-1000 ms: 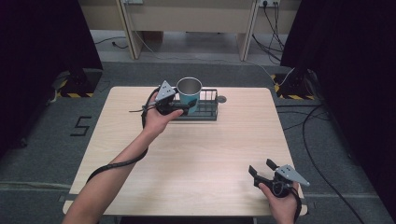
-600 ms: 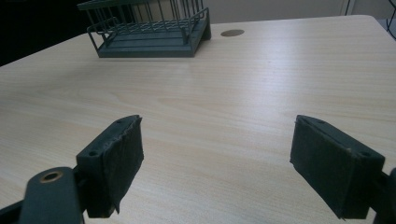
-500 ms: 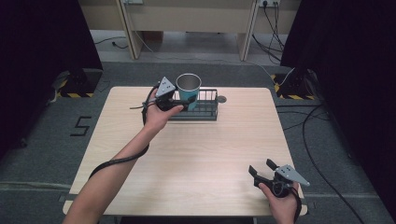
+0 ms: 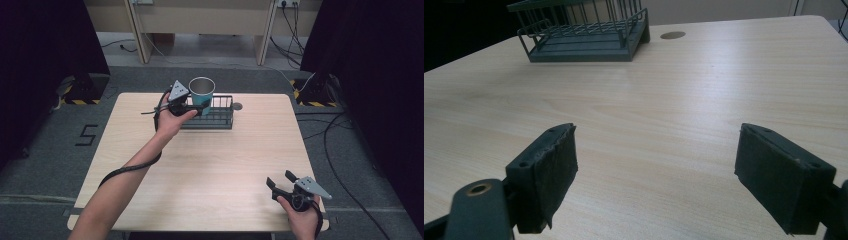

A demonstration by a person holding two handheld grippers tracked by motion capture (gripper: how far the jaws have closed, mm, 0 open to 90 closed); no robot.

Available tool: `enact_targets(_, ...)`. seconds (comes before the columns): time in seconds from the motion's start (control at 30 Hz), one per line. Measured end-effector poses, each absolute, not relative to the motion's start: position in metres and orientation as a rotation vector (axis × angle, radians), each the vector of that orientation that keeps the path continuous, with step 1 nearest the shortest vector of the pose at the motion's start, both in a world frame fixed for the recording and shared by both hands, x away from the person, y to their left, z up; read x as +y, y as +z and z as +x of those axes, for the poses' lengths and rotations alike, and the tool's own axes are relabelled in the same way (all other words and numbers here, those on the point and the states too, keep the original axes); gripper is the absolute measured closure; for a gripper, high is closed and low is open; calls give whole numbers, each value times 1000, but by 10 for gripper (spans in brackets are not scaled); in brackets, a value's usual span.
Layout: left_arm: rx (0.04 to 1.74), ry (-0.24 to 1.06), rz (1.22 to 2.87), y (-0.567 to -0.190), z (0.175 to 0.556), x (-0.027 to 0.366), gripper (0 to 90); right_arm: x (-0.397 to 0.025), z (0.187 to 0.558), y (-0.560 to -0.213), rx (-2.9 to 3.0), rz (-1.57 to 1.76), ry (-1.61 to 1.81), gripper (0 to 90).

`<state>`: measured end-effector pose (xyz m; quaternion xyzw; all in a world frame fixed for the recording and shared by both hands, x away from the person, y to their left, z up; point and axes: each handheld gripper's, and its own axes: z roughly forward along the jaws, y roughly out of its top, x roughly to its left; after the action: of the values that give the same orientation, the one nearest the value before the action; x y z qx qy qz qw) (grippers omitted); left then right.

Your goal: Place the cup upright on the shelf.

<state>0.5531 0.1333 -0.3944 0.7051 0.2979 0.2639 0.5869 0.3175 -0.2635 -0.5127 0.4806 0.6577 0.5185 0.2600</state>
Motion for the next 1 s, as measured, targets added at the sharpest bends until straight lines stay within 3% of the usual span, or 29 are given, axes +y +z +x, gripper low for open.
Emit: enact_targets(1.0, 798, 643, 1648, -401, 586, 121, 162, -265, 317, -513, 1774, 1309, 1418, 179)
